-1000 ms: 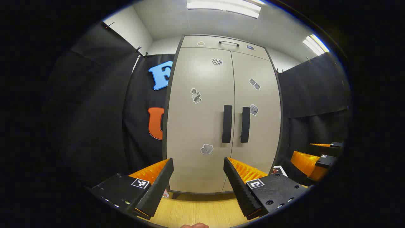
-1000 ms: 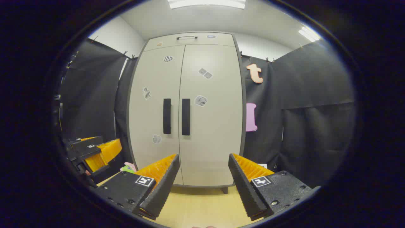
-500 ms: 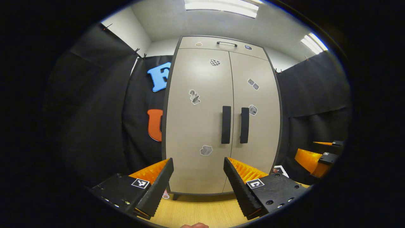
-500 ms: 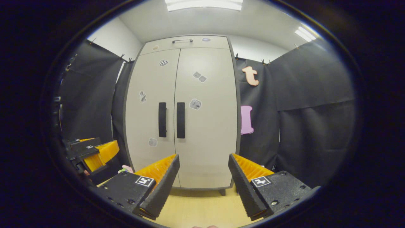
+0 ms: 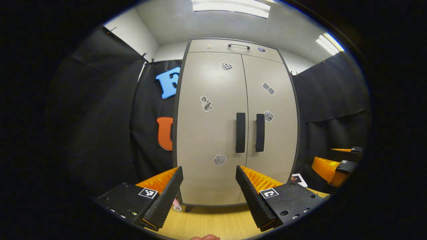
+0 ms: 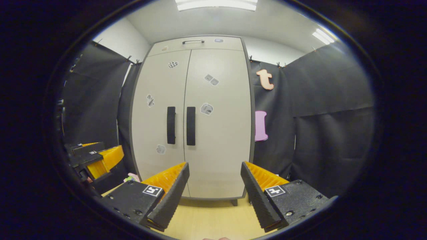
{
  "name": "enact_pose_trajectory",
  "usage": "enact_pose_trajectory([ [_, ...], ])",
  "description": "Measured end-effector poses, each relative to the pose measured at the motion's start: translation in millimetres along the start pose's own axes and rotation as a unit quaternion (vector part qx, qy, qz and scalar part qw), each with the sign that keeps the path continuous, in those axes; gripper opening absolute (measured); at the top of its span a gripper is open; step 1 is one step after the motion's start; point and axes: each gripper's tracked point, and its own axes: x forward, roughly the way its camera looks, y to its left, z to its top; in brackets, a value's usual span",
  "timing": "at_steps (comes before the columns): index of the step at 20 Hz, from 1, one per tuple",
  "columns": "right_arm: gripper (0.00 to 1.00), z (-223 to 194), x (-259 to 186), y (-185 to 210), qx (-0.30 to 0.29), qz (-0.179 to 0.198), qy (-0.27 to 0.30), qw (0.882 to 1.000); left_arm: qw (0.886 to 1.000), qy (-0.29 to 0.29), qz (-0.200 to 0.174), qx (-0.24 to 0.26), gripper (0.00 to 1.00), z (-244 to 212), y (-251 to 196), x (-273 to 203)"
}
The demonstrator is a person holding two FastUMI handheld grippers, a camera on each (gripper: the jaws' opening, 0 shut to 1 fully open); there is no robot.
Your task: Open the right door of the double-door shoe cabinet with the right hand, and open the left door with the left hand.
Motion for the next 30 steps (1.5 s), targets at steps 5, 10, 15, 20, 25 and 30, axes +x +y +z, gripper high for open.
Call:
enact_pose_trajectory([
  [5, 0.96, 9, 10, 5, -0.001, 0.002, -0.005, 1.000, 1.000, 0.002, -0.008, 0.001, 0.95, 1, 1, 2],
  [10, 0.96, 32, 33, 13, -0.003, 0.010, -0.024, 1.000, 1.000, -0.001, -0.003, 0.014, 0.95, 3, 7, -2],
  [15, 0.97, 52, 66, 27, -0.024, 0.009, -0.036, 0.999, 1.000, 0.005, -0.003, 0.009, 0.95, -1, 12, -9],
  [20, 0.96, 79, 110, 34, -0.013, 0.002, -0.056, 0.998, 1.000, 0.017, -0.002, 0.000, 0.95, -11, 17, -18],
  [25, 0.97, 78, 159, 30, 0.001, -0.007, -0.042, 0.999, 0.999, 0.047, -0.003, -0.023, 0.95, -31, 18, -24],
  [30, 0.96, 88, 190, 39, -0.012, 0.000, -0.037, 0.999, 0.998, 0.058, 0.011, -0.029, 0.95, -37, 30, -24],
])
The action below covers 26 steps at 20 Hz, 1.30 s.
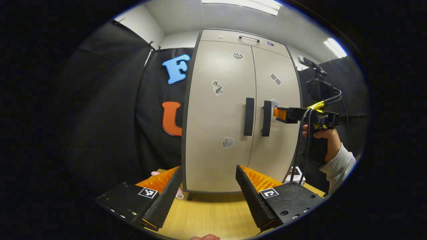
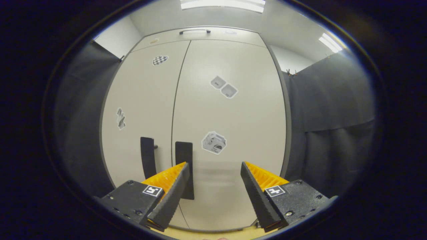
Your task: Open the right door of the double-door shoe cabinet with the right hand, and open the left door with the left hand.
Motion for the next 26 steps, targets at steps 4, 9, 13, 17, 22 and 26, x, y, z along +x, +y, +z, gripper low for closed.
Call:
enact_pose_trajectory([
  [4, 0.96, -2, 10, 21, 0.001, 0.022, 0.008, 1.000, 1.000, 0.001, 0.009, -0.004, 0.95, -3, 3, 0],
  [9, 0.96, -10, 31, 28, 0.005, 0.021, 0.025, 0.999, 1.000, 0.004, 0.018, -0.007, 0.95, -4, 15, 4],
  [13, 0.97, -17, 45, 29, 0.014, 0.019, 0.042, 0.999, 1.000, 0.002, 0.021, -0.007, 0.95, -4, 19, 5],
  [17, 0.96, -19, 49, 29, 0.009, 0.010, 0.039, 0.999, 1.000, 0.007, 0.023, -0.008, 0.95, -7, 23, 9],
  [22, 0.96, -20, 49, 30, 0.007, 0.011, 0.038, 0.999, 1.000, -0.002, 0.019, -0.008, 0.96, -2, 22, 12],
  [26, 0.67, -28, 48, 38, 0.018, 0.017, 0.048, 0.999, 1.000, -0.021, 0.018, 0.003, 0.95, 6, 21, 12],
])
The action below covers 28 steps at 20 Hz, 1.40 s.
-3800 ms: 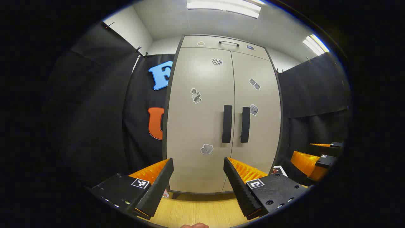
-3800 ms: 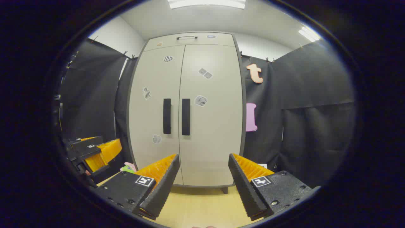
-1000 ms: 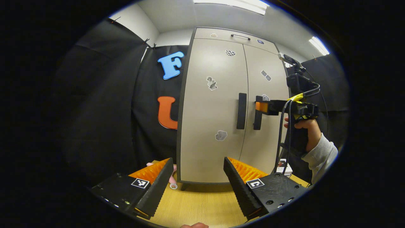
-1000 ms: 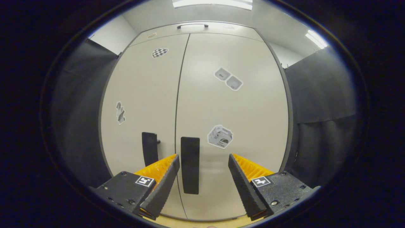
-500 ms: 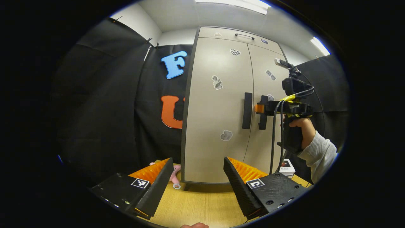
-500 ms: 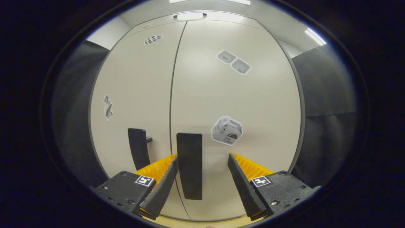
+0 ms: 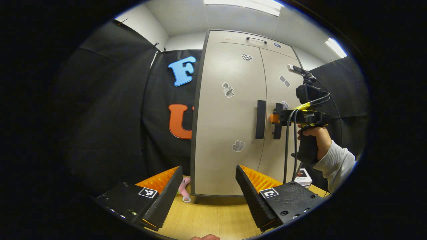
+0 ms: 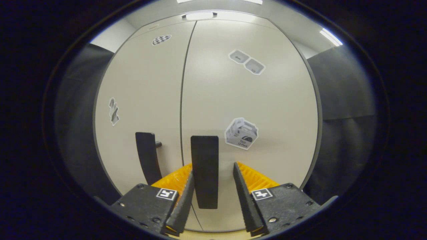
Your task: Open the right door of the double-door shoe cabinet with the right hand, and open the left door with the left hand.
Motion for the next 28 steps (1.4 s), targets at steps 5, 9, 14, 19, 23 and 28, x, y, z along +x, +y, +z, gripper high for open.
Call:
enact_pose_trajectory([
  [5, 0.27, 0, -1, 8, 0.002, -0.001, -0.012, 1.000, 1.000, -0.005, 0.003, -0.005, 0.95, -1, 5, -1],
  [9, 0.18, 0, -2, 7, 0.007, 0.008, -0.004, 1.000, 1.000, 0.000, 0.016, -0.006, 0.95, 0, 15, -2],
  [14, 0.19, 0, -19, 7, 0.008, 0.024, 0.007, 1.000, 1.000, -0.002, 0.017, 0.004, 0.95, 1, 13, -3],
  [19, 0.19, -1, -61, -5, 0.011, 0.044, 0.008, 0.999, 1.000, -0.002, 0.013, 0.006, 0.95, 2, 8, -7],
  [23, 0.19, -2, -92, -21, 0.008, 0.054, 0.014, 0.998, 1.000, -0.008, 0.013, 0.013, 0.95, 7, 2, -10],
  [28, 0.19, -3, -110, -34, 0.005, 0.061, 0.018, 0.998, 1.000, -0.010, 0.009, 0.022, 0.95, 8, -6, -14],
])
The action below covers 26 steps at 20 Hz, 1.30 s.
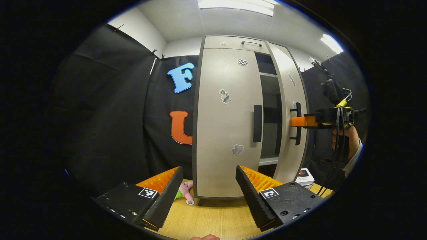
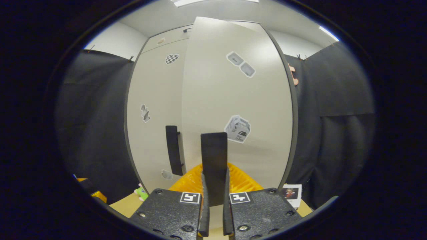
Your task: Open the right door of the double-door shoe cabinet with the right hand, and open the left door with the left hand.
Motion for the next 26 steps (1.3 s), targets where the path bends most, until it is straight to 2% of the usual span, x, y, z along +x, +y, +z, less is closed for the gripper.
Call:
enact_pose_trajectory([
  [7, 0.14, -1, -34, -24, 0.002, -0.002, -0.005, 1.000, 1.000, -0.010, 0.015, 0.003, 0.95, 8, 2, -4],
  [11, 0.14, 0, -53, -41, -0.001, -0.004, 0.000, 1.000, 1.000, -0.012, 0.011, 0.007, 0.95, 9, -5, -5],
  [23, 0.12, 1, -85, -85, -0.010, -0.026, 0.000, 1.000, 0.999, -0.009, -0.031, 0.005, 0.95, 5, -48, 6],
  [26, 0.13, 3, -94, -104, -0.013, -0.045, -0.002, 0.999, 0.999, -0.008, -0.043, 0.004, 0.95, 4, -57, 11],
])
